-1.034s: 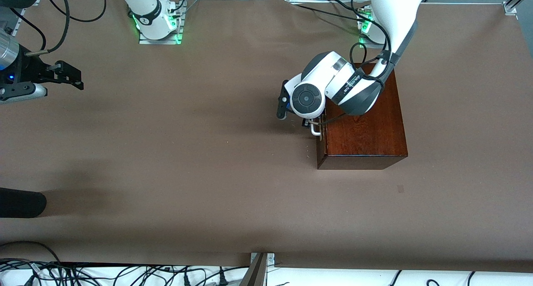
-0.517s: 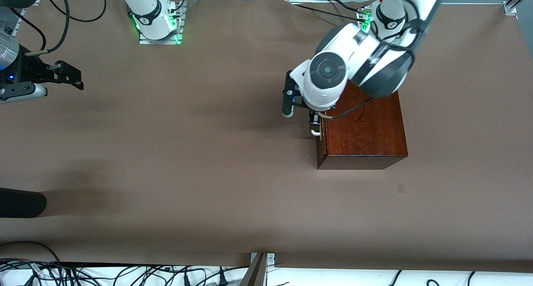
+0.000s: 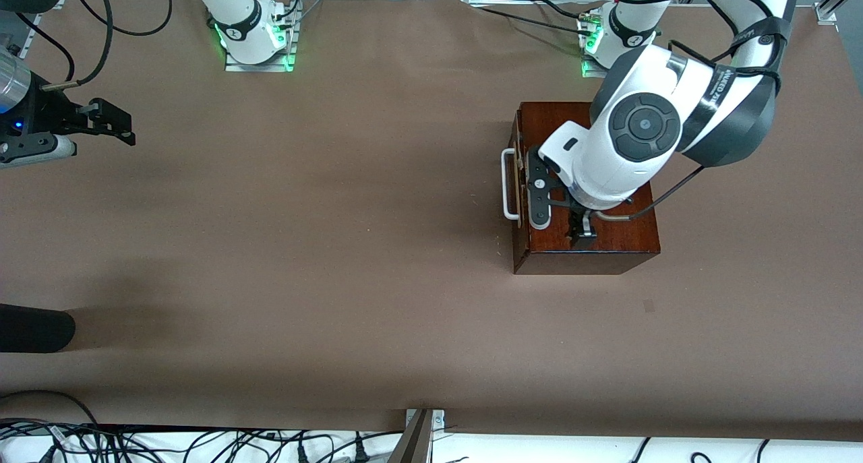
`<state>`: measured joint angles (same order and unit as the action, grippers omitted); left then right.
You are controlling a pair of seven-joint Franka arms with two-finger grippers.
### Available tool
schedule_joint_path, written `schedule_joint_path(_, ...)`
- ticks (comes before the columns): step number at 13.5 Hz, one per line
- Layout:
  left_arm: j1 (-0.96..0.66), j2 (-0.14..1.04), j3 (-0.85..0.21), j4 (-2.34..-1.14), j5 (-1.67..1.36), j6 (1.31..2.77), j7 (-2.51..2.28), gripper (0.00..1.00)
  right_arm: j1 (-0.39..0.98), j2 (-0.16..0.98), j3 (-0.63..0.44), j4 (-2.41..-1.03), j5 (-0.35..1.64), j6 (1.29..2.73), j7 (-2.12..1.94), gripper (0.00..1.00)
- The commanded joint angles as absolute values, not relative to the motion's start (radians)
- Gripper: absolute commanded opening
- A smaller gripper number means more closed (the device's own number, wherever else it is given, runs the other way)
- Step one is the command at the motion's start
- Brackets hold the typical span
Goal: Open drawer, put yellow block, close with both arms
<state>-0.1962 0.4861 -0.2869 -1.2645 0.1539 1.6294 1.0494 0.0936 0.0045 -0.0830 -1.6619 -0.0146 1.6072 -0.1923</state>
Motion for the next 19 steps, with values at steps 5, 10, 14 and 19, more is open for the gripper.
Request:
schedule_joint_path(5,-0.129,0.505,-0.276,-1.149,0.181,1.603,1.058,1.0,0.092,0.009,-0.08,-1.641,-0.014,1.589,-0.178,1.0)
schedule_joint_path(10,-0.048,0.508,-0.272,-1.147,0.175,1.574,1.054,1.0,0.092,0.009,-0.08,-1.641,-0.012,1.589,-0.178,1.0)
schedule_joint_path(14,-0.011,0.508,-0.259,-1.089,0.175,1.585,0.91,1.0,0.092,0.009,-0.08,-1.641,-0.012,1.589,-0.179,1.0)
schedule_joint_path(19,0.015,0.445,-0.259,-1.088,0.17,1.447,0.461,1.0,0.092,0.009,-0.08,-1.64,-0.012,1.589,-0.178,1.0)
